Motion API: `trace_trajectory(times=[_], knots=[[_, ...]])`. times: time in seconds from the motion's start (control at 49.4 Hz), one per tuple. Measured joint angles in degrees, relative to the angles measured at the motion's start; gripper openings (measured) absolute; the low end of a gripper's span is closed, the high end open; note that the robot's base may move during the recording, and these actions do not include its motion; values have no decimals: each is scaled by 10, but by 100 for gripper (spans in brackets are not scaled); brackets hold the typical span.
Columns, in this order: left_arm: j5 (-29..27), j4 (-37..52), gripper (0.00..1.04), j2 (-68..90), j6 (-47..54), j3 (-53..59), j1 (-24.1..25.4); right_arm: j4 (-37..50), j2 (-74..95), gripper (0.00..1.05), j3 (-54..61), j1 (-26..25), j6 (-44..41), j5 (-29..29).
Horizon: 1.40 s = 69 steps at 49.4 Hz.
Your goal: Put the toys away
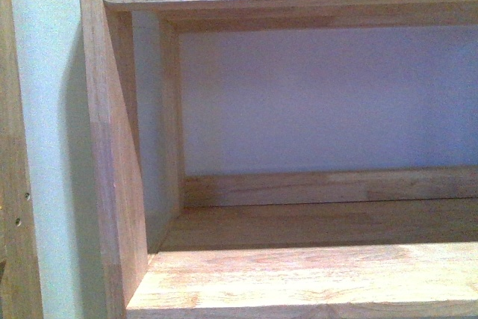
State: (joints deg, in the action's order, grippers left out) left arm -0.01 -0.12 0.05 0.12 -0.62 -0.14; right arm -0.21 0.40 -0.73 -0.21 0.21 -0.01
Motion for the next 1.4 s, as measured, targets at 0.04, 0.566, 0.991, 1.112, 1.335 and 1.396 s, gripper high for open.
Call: trace_trajectory(times=[0.04, 0.566, 0.991, 1.112, 1.335, 1.396], knots=[[0, 0, 99, 0, 0, 0, 0, 0, 0, 33, 0, 0, 0, 0], [0, 0, 99, 0, 0, 0, 0, 0, 0, 104, 0, 0, 0, 0], [0, 0, 99, 0, 0, 0, 0, 0, 0, 104, 0, 0, 0, 0], [0, 0, 99, 0, 0, 0, 0, 0, 0, 104, 0, 0, 0, 0], [0, 0, 99, 0, 0, 0, 0, 0, 0, 104, 0, 0, 0, 0], [0, 0, 99, 0, 0, 0, 0, 0, 0, 104, 0, 0, 0, 0]])
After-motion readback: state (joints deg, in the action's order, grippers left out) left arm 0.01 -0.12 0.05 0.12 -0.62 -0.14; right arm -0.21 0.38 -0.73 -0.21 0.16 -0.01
